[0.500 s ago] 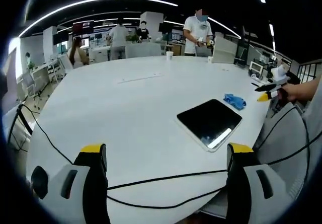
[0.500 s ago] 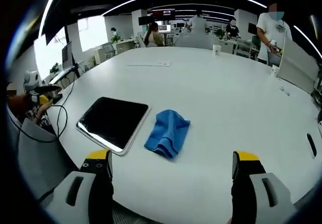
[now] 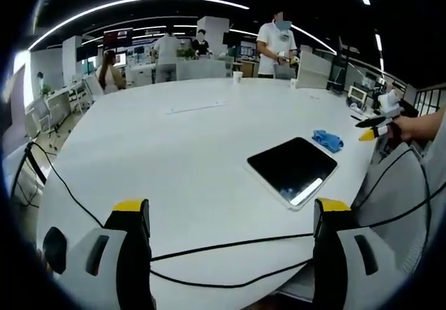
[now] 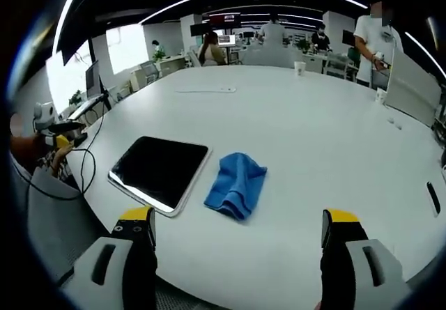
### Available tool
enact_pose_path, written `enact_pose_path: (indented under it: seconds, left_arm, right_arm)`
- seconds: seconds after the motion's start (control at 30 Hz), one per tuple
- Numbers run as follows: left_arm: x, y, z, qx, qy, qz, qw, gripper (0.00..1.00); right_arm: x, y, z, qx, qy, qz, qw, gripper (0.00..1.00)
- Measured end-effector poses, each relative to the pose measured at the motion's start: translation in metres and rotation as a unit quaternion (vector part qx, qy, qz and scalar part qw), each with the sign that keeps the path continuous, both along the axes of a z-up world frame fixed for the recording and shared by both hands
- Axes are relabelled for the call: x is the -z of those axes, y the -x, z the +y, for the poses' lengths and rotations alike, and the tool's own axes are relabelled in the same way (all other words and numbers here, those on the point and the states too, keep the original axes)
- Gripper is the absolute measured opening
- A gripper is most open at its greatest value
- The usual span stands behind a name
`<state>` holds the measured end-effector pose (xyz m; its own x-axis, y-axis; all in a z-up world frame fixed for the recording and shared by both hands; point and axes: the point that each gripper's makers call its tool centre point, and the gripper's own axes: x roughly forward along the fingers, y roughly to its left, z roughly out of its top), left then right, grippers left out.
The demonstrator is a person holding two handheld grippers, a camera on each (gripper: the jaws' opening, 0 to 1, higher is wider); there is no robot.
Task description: Wipe the mirror surface with the cleaning cloth until all visible marks leave the cleaned area.
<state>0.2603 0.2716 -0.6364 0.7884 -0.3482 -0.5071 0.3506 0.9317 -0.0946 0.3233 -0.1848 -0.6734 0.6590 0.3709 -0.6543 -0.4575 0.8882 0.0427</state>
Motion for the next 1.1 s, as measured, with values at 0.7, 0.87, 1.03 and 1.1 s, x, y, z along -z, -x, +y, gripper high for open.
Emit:
enact_pose_path:
  seconds: [0.7, 0.87, 1.03, 1.1]
  left_arm:
    - [-0.015, -0.006, 0.012, -0.031, 0.010, -0.042, 0.9986, 0.99]
    - [-0.013, -0.007, 0.014, -0.034, 0.012, -0.034, 0.9988, 0.99]
    - [-0.012, -0.008, 0.006, -0.020, 0.015, -0.028, 0.9993, 0.99]
    - [-0.009, -0.009, 0.004, -0.010, 0.010, -0.020, 0.9997, 0.99]
  right_arm:
    - [-0.009, 0.000, 0.001, 0.007, 0.002, -0.009, 0.9999, 0.98]
    - [-0.008, 0.002, 0.004, 0.007, -0.002, -0.002, 1.0000, 0.98]
    - [-0.011, -0.002, 0.003, 0.016, -0.006, -0.006, 0.9998, 0.98]
    - [-0.013, -0.003, 0.003, 0.018, -0.007, -0.008, 0.9998, 0.98]
